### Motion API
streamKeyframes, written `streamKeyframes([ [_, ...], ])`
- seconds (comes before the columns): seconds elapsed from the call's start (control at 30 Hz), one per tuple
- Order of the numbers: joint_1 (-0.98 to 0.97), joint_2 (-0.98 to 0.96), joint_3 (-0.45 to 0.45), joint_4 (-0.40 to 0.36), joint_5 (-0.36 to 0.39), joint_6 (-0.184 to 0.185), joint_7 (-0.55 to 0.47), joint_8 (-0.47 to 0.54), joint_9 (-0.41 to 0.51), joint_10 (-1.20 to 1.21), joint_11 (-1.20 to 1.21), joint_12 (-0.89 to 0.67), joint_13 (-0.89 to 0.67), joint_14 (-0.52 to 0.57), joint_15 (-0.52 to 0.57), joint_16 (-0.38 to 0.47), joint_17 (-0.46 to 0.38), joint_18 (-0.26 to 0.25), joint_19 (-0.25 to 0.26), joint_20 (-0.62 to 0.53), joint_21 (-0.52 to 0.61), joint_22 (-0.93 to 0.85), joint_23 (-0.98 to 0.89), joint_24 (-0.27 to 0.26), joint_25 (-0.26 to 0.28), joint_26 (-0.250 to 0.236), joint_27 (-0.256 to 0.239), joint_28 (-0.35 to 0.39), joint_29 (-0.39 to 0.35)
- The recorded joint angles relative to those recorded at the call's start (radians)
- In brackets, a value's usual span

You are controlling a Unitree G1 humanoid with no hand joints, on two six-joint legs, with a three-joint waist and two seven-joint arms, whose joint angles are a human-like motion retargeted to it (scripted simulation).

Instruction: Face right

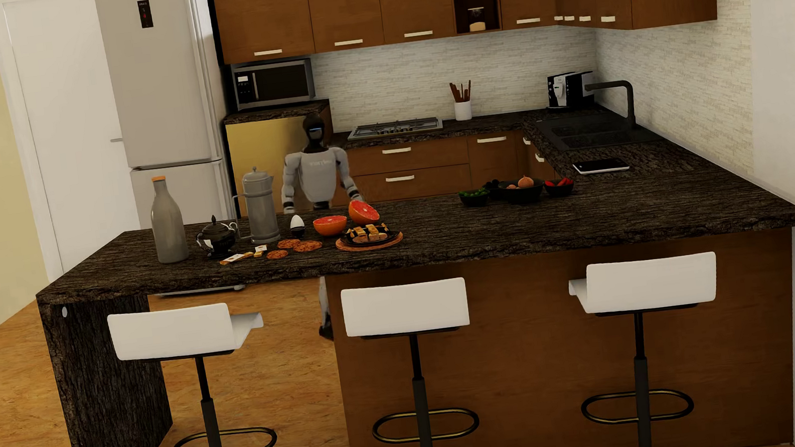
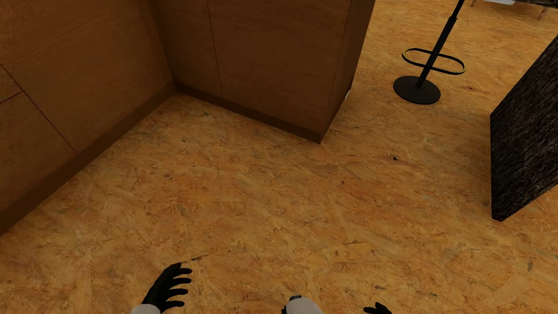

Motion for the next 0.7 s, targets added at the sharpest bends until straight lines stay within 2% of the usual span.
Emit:
streamKeyframes([
  [0.03,-0.053,-0.004,0.034,-0.007,0.021,0.017,-0.028,0.019,0.006,0.096,-0.032,0.013,-0.021,0.029,0.104,-0.034,0.003,-0.002,-0.031,-0.033,-0.006,-0.015,0.014,-0.007,0.001,-0.035,0.004,0.016,0.015],
  [0.07,-0.111,-0.013,0.063,-0.035,0.037,0.034,-0.069,0.043,0.008,0.171,-0.061,0.025,-0.009,0.094,0.131,-0.031,0.045,0.014,-0.023,-0.054,-0.023,0.007,-0.003,-0.006,0.005,-0.074,0.017,0.019,0.041],
  [0.1,-0.115,-0.017,0.058,-0.046,0.048,0.059,-0.091,0.050,0.005,0.063,-0.087,0.044,-0.002,0.069,0.132,-0.032,0.049,0.035,-0.024,-0.025,-0.013,0.021,-0.007,0.008,0.011,-0.083,0.020,0.006,0.046],
  [0.13,-0.087,-0.020,0.026,-0.037,0.055,0.066,-0.079,0.059,0.006,-0.037,-0.093,0.080,-0.002,0.050,0.106,-0.014,0.081,0.005,-0.045,-0.005,-0.052,0.035,-0.028,0.017,0.002,-0.087,0.028,-0.008,0.033],
  [0.17,-0.064,-0.021,-0.025,-0.031,0.038,0.046,-0.041,0.061,0.006,-0.066,-0.085,0.112,-0.008,0.062,0.059,0.018,0.079,-0.021,-0.021,-0.011,-0.016,0.019,-0.040,0.013,-0.026,-0.063,0.039,-0.017,0.004],
  [0.2,-0.047,-0.009,-0.045,-0.029,0.030,0.043,-0.024,0.057,0.004,-0.091,-0.117,0.106,-0.001,0.071,0.087,0.012,0.056,0.009,-0.022,-0.024,-0.001,0.003,-0.034,0.001,-0.050,-0.038,0.059,-0.014,-0.003],
  [0.23,-0.032,0.010,-0.059,-0.029,0.031,0.035,-0.013,0.063,0.006,-0.104,-0.155,0.087,0.005,0.074,0.145,0.008,0.043,0.017,-0.028,-0.034,0.000,-0.014,-0.024,-0.015,-0.065,-0.025,0.086,-0.007,0.000],
  [0.27,-0.032,0.018,-0.071,-0.024,0.037,0.031,-0.004,0.072,-0.005,-0.113,-0.194,0.073,0.012,0.076,0.197,0.005,0.047,0.021,-0.028,-0.045,-0.028,-0.022,-0.012,-0.034,-0.066,-0.032,0.116,0.005,0.015],
  [0.3,-0.018,0.019,-0.091,-0.017,0.039,0.019,0.010,0.073,-0.013,-0.140,-0.201,0.068,0.025,0.087,0.159,0.016,0.063,0.018,-0.015,-0.045,-0.017,-0.007,-0.017,-0.043,-0.057,-0.050,0.151,0.008,0.033],
  [0.33,-0.005,0.013,-0.111,-0.008,0.030,0.008,0.024,0.051,-0.012,-0.154,-0.184,0.065,0.020,0.090,0.096,0.022,0.075,0.017,-0.044,-0.037,-0.023,0.005,-0.026,-0.043,-0.049,-0.064,0.184,0.007,0.038],
  [0.37,0.015,0.021,-0.101,-0.004,0.014,-0.011,0.034,0.023,-0.003,-0.153,-0.124,0.019,0.018,0.083,0.006,0.006,0.058,0.016,-0.117,-0.024,0.013,0.050,-0.042,-0.033,-0.051,-0.065,0.207,0.006,0.031],
  [0.4,-0.003,0.006,-0.047,-0.009,-0.012,-0.032,0.031,0.014,0.002,-0.092,-0.082,0.003,0.011,0.064,0.011,-0.007,0.028,0.014,-0.037,-0.030,0.012,0.018,-0.019,-0.025,-0.063,-0.064,0.208,0.002,0.044],
  [0.43,-0.045,0.012,-0.003,-0.016,-0.019,-0.047,0.010,0.020,0.020,0.026,-0.085,-0.001,-0.014,0.068,0.132,-0.007,-0.002,0.012,-0.007,-0.033,0.010,-0.006,0.012,-0.019,-0.079,-0.067,0.198,-0.003,0.062],
  [0.47,-0.110,0.017,0.033,-0.010,0.004,-0.032,-0.023,0.029,0.039,0.158,-0.094,0.013,-0.029,0.130,0.158,-0.015,-0.010,0.014,-0.012,-0.026,0.013,-0.010,0.001,-0.012,-0.095,-0.068,0.178,-0.006,0.070],
  [0.5,-0.118,0.021,0.049,-0.048,0.010,-0.022,-0.072,0.050,0.035,0.167,-0.119,0.028,-0.005,0.155,0.176,-0.012,0.012,0.027,-0.006,-0.024,0.004,-0.004,-0.006,0.007,-0.100,-0.046,0.138,-0.013,0.076],
  [0.53,-0.098,0.031,0.054,-0.064,0.025,0.010,-0.101,0.059,0.024,0.082,-0.160,0.044,0.035,0.112,0.194,-0.013,0.035,0.045,0.001,-0.003,-0.003,-0.005,0.000,0.027,-0.092,-0.020,0.091,-0.024,0.078],
  [0.57,-0.048,0.031,0.036,-0.056,0.038,0.033,-0.093,0.066,0.011,-0.056,-0.163,0.070,0.062,0.056,0.165,0.018,0.048,0.023,-0.024,0.008,-0.029,0.036,-0.023,0.036,-0.073,-0.025,0.045,-0.038,0.058],
  [0.6,-0.028,0.021,-0.009,-0.055,0.024,0.016,-0.067,0.061,0.009,-0.071,-0.110,0.091,0.038,0.064,0.057,0.049,0.050,-0.021,-0.108,0.014,0.000,0.053,-0.021,0.025,-0.067,-0.017,0.027,-0.042,0.032],
  [0.63,-0.016,0.006,-0.025,-0.041,0.008,0.006,-0.034,0.029,0.000,-0.079,-0.038,0.084,0.016,0.069,-0.035,0.059,0.056,-0.008,-0.183,0.004,-0.014,0.056,-0.047,0.009,-0.064,0.000,0.027,-0.037,0.025],
  [0.67,-0.016,0.011,-0.005,-0.044,-0.015,-0.009,-0.016,-0.002,-0.021,-0.070,0.038,0.056,0.016,0.061,-0.085,0.036,0.035,0.043,-0.209,-0.005,-0.001,0.042,-0.058,-0.010,-0.070,0.014,0.027,-0.020,0.029],
  [0.7,-0.023,0.035,0.019,-0.039,-0.025,-0.014,-0.017,0.005,-0.026,-0.035,0.021,0.028,-0.019,0.042,-0.063,0.000,0.009,0.015,-0.038,-0.015,-0.002,0.025,-0.028,-0.029,-0.077,0.002,0.036,0.005,0.043],
])
